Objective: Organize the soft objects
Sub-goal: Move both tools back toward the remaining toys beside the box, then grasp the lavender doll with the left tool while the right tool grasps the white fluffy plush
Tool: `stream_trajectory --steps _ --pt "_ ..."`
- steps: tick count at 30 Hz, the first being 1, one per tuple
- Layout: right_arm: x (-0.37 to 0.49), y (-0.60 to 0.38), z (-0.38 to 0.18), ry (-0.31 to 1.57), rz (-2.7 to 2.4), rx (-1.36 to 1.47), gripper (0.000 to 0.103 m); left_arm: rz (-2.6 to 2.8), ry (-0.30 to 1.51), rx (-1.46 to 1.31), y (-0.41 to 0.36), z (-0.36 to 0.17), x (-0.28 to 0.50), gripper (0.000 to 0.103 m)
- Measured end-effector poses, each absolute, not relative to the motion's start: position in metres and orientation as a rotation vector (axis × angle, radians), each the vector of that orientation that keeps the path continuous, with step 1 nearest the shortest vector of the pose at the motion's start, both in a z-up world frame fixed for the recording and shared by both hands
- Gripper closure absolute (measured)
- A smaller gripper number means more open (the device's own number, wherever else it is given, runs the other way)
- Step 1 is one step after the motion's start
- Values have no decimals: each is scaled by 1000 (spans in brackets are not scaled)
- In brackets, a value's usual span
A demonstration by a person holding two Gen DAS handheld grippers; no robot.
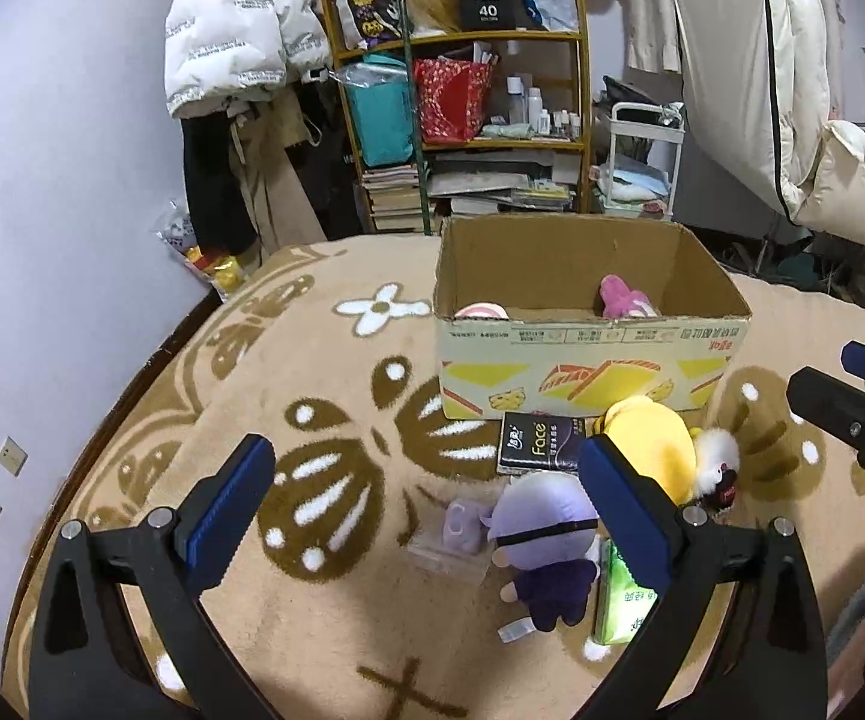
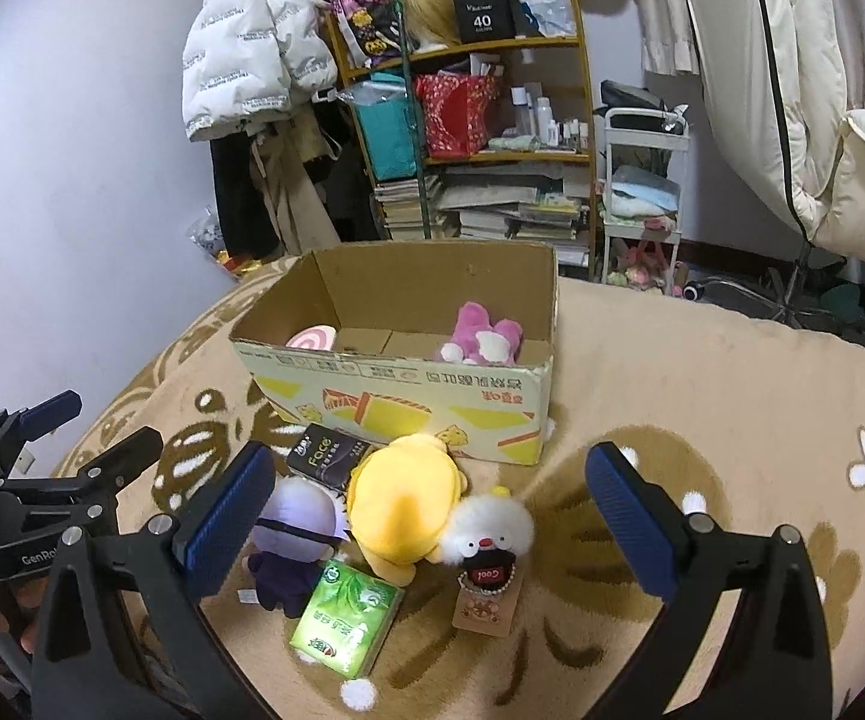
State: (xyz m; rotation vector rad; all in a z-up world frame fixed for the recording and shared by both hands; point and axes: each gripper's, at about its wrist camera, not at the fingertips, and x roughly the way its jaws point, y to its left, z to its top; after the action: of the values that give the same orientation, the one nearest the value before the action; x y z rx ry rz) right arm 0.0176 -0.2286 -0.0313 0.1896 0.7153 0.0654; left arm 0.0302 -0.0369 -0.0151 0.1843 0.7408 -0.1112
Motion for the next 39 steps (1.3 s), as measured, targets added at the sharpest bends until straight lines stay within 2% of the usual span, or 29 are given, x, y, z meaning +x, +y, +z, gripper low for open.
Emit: stream_trajectory --steps 20,25,27,29,31,39 --pt "61 -264 -93 919 -26 364 1 -186 891 281 -81 -65 62 3" --pt "72 -263 -116 1029 -21 371 12 -212 940 298 -90 -82 67 3" --pt "74 -263 -125 1063 -19 370 21 -213 973 306 -92 -91 69 3" --pt "76 -264 -134 1106 -36 368 35 -214 1001 304 -94 -97 71 3" --pt "76 -267 -140 1137 -44 382 43 -216 1033 298 -95 -102 74 3" --pt "77 -267 -146 1146 -38 386 44 -212 1151 284 -92 -127 81 3"
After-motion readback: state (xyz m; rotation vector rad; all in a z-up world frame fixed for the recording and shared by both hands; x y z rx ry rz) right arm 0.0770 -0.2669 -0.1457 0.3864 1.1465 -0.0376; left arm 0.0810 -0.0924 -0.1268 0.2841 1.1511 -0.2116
